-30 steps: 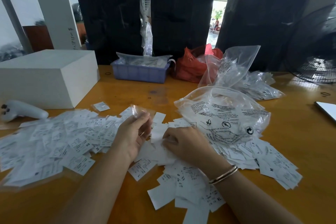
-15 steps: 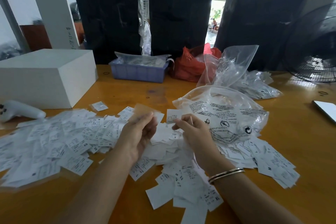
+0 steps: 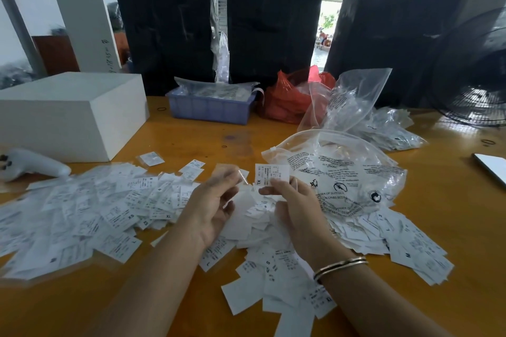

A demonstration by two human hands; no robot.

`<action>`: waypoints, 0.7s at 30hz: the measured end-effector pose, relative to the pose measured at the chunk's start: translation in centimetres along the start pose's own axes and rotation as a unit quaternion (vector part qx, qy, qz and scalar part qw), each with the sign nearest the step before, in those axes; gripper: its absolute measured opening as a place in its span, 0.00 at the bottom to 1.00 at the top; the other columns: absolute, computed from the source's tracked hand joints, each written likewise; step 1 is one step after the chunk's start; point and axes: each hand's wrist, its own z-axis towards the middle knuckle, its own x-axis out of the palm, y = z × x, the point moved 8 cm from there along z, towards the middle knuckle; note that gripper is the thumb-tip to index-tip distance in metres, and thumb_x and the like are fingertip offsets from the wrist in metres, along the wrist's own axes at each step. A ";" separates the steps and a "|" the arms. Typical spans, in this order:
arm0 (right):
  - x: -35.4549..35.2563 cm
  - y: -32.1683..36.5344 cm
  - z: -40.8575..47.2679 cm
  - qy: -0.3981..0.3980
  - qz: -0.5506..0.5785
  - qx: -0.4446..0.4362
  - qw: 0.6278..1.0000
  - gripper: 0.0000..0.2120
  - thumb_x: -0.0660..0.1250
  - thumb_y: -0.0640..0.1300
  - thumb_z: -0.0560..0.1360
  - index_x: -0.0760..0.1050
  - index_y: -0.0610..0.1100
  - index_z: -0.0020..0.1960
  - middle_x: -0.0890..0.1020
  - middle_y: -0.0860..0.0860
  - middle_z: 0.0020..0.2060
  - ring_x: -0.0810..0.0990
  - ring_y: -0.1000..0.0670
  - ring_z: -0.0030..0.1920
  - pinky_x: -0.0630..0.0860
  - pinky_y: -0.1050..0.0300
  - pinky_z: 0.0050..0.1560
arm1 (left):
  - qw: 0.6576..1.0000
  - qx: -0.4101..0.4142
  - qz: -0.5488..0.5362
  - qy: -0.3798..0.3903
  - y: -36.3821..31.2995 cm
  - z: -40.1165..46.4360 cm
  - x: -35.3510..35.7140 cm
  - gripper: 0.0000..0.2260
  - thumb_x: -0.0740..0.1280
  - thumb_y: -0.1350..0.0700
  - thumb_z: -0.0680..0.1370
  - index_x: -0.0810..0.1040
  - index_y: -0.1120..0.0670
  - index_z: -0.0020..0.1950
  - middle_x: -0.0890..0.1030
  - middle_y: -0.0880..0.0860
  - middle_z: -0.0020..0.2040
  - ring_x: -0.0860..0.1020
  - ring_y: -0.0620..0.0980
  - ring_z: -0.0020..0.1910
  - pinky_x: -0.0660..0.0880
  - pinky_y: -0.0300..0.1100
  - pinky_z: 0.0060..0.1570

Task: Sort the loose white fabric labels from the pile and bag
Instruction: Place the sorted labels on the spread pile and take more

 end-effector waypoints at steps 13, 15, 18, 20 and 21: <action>0.3 1.5 -0.9 -0.003 0.005 -0.120 0.993 0.17 0.69 0.44 0.75 0.74 0.46 0.28 0.69 0.56 0.21 0.62 0.60 0.21 0.61 0.71 0.22 | 0.990 -0.034 -0.125 -0.045 0.7 -0.3 0.1 0.17 0.74 0.52 0.62 0.81 0.58 0.48 0.82 0.49 0.32 0.80 0.41 0.31 0.76 0.34 0.31; 0.5 2.1 -1.1 0.000 -0.031 -0.167 0.986 0.19 0.68 0.43 0.76 0.77 0.49 0.26 0.68 0.58 0.19 0.65 0.61 0.21 0.62 0.74 0.24 | 0.988 -0.033 -0.143 -0.043 0.6 -0.4 0.2 0.19 0.74 0.53 0.62 0.80 0.59 0.50 0.82 0.50 0.32 0.80 0.41 0.30 0.76 0.34 0.29; 0.4 2.4 -0.9 -0.004 -0.040 -0.191 0.981 0.20 0.68 0.43 0.76 0.77 0.54 0.26 0.68 0.59 0.19 0.64 0.61 0.21 0.62 0.73 0.25 | 0.988 -0.037 -0.147 -0.040 0.6 -0.5 0.4 0.19 0.75 0.55 0.62 0.79 0.60 0.51 0.82 0.50 0.31 0.79 0.42 0.29 0.76 0.34 0.29; 0.4 2.5 -0.9 -0.003 -0.043 -0.202 0.978 0.20 0.68 0.43 0.76 0.77 0.54 0.26 0.68 0.59 0.18 0.64 0.60 0.21 0.61 0.72 0.25 | 0.987 -0.044 -0.151 -0.040 0.7 -0.5 0.5 0.18 0.75 0.56 0.63 0.79 0.60 0.50 0.81 0.51 0.31 0.79 0.42 0.29 0.75 0.34 0.28; 0.5 2.5 -1.0 -0.001 -0.046 -0.208 0.977 0.20 0.68 0.43 0.75 0.77 0.53 0.25 0.68 0.59 0.19 0.64 0.60 0.21 0.62 0.72 0.25 | 0.986 -0.048 -0.152 -0.041 0.8 -0.6 0.5 0.16 0.74 0.57 0.64 0.79 0.60 0.50 0.81 0.51 0.31 0.79 0.42 0.29 0.75 0.34 0.28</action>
